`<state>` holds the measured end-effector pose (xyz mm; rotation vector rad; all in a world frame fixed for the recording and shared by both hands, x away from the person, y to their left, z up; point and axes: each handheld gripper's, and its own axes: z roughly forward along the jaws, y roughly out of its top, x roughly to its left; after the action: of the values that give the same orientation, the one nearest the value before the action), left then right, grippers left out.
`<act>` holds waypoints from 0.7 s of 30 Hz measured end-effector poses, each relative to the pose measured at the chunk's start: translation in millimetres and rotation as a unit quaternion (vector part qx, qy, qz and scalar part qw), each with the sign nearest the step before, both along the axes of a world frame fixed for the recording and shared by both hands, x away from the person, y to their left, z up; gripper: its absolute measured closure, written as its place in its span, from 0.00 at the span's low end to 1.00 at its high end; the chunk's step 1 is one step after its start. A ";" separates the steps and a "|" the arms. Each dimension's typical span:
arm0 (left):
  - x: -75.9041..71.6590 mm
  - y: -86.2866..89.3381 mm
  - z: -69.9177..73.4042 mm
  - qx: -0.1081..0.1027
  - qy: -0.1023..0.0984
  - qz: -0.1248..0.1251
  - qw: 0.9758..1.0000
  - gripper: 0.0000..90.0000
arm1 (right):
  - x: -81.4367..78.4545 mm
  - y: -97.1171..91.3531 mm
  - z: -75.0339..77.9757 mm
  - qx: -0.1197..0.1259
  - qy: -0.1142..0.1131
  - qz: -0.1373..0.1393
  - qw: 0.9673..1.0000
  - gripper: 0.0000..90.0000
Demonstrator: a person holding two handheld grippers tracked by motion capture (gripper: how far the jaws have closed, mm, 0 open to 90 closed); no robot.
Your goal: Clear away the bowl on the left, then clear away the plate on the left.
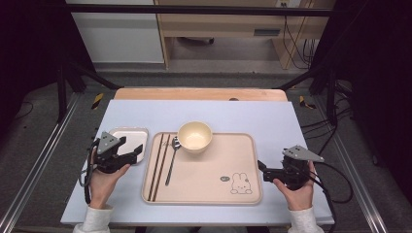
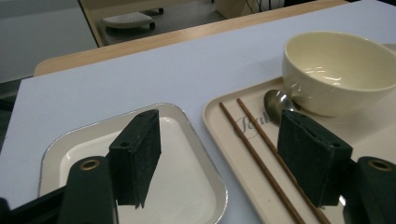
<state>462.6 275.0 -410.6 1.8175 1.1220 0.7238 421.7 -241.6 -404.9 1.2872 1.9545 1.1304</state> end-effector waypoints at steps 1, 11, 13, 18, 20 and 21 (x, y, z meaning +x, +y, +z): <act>0.1 4.8 -1.6 0.000 0.002 0.008 1.000 0.33 | -0.5 -0.3 0.3 0.001 0.001 -0.002 1.000 0.01; -1.5 32.8 5.7 -0.009 -0.009 0.032 0.999 0.31 | -1.5 -2.4 1.3 0.003 -0.003 -0.001 1.000 0.01; -1.0 36.0 6.0 -0.008 -0.009 0.036 0.999 0.31 | -1.4 -2.2 1.4 0.007 -0.003 0.000 1.000 0.01; 3.4 50.2 5.1 -0.012 -0.004 0.053 0.999 0.30 | -0.3 -1.0 0.3 0.003 -0.002 0.000 1.000 0.01; 6.5 54.5 3.2 -0.012 -0.001 0.060 0.998 0.30 | 0.8 -0.6 -0.8 0.000 0.000 -0.001 1.000 0.01; 8.5 56.7 2.1 -0.010 0.001 0.063 0.998 0.30 | 0.8 -0.6 -0.8 0.000 0.000 -0.001 1.000 0.01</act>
<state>471.0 331.7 -408.5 1.7435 1.2497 0.7798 422.5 -242.2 -405.7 1.2885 1.9523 1.1300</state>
